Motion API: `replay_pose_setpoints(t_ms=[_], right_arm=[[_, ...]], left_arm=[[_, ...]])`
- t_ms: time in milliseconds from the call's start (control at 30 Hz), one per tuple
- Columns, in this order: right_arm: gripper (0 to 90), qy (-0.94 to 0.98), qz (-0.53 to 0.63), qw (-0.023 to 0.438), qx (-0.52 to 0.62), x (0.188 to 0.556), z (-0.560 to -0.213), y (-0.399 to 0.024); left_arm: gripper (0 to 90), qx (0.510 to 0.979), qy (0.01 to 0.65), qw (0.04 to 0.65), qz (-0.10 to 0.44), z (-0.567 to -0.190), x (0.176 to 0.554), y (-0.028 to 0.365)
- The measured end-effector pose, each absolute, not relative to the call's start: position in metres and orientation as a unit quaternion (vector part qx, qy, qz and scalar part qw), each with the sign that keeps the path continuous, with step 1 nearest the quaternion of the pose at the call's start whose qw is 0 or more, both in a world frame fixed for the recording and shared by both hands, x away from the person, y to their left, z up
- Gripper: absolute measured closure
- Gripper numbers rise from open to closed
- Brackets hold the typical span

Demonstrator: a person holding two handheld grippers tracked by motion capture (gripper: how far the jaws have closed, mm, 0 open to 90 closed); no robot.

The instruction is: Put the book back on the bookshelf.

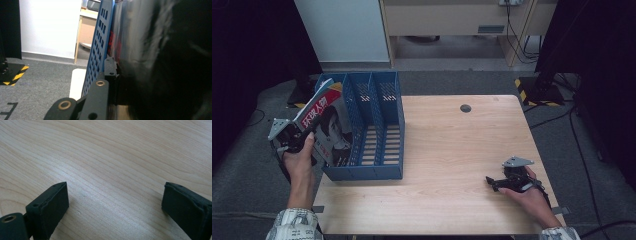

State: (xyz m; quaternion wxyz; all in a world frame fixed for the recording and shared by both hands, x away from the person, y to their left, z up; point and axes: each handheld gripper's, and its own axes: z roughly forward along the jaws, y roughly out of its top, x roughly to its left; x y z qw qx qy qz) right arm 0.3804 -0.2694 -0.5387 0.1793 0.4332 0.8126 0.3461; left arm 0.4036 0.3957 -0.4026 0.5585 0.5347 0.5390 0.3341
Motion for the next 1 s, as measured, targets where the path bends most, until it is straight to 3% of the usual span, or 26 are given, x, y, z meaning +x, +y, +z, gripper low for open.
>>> replay_pose_setpoints(t_ms=[600, 900, 1000], right_arm=[[7.5, 0.813, 0.346, 0.179, 0.433, 0.380, -0.539, -0.269], [7.6, 0.813, 0.347, 0.178, 0.432, 0.380, -0.539, -0.269], [7.5, 0.813, 0.348, 0.178, 0.432, 0.380, -0.539, -0.269]], left_arm=[[68.7, 0.559, 0.538, 0.528, 0.346, -0.374, 0.410, 0.394], [70.0, 0.559, 0.543, 0.529, 0.335, -0.366, 0.418, 0.392], [78.2, 0.554, 0.549, 0.539, 0.318, -0.367, 0.420, 0.394]])
